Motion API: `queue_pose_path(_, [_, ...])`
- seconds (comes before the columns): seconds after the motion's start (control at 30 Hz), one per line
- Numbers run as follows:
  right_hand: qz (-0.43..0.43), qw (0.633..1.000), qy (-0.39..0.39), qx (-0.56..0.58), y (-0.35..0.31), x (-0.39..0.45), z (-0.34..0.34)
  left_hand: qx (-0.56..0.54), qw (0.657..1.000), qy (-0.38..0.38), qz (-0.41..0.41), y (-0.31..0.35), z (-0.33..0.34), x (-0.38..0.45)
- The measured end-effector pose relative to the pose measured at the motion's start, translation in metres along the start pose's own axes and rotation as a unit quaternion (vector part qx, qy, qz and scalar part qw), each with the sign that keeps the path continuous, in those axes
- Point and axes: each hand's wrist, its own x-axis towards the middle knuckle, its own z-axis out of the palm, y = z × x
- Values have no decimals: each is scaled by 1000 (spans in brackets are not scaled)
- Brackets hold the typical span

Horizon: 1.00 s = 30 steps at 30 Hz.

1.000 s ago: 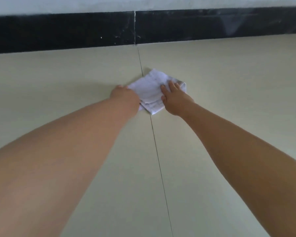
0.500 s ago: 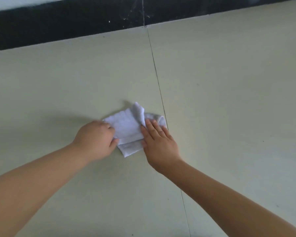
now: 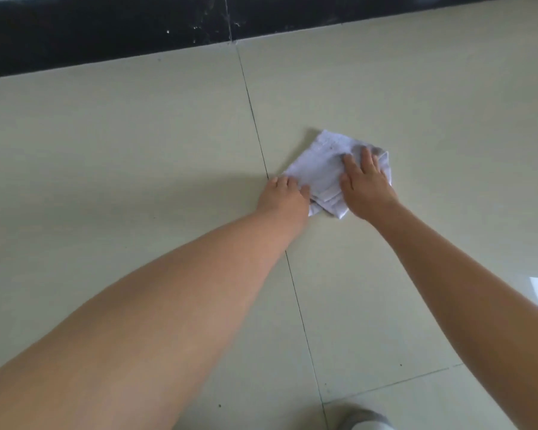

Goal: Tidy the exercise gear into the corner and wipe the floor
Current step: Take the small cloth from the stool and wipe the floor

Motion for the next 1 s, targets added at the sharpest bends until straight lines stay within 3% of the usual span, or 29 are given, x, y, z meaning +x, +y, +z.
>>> queue_pose_path(0.2, [-112,988,-73,-74,-48,57,-19,12,999,-3,-36,-55,-8,2])
queue_pose_path(0.37, [-176,978,-81,-78,-96,17,1,4,992,-65,-104,-96,3,-43])
queue_pose_path(0.43, [-173,981,-66,-59,-99,-15,19,-22,990,-59,-125,-98,12,-62])
queue_pose_path(0.57, [-225,972,58,-39,-94,-83,57,-49,993,18,-110,-80,32,-94])
queue_pose_path(0.63, [-212,974,68,-37,-87,-101,68,-54,992,69,-92,-73,47,-102])
queue_pose_path(0.77, [-187,982,29,-27,-78,-125,66,-49,997,53,-20,-65,54,-116])
queue_pose_path(0.87, [-153,987,12,-50,-84,-132,54,-35,999,-32,24,-63,36,-124])
queue_pose_path(1.0, [-89,990,-84,-65,-97,-148,28,-16,995,-102,20,-67,26,-140])
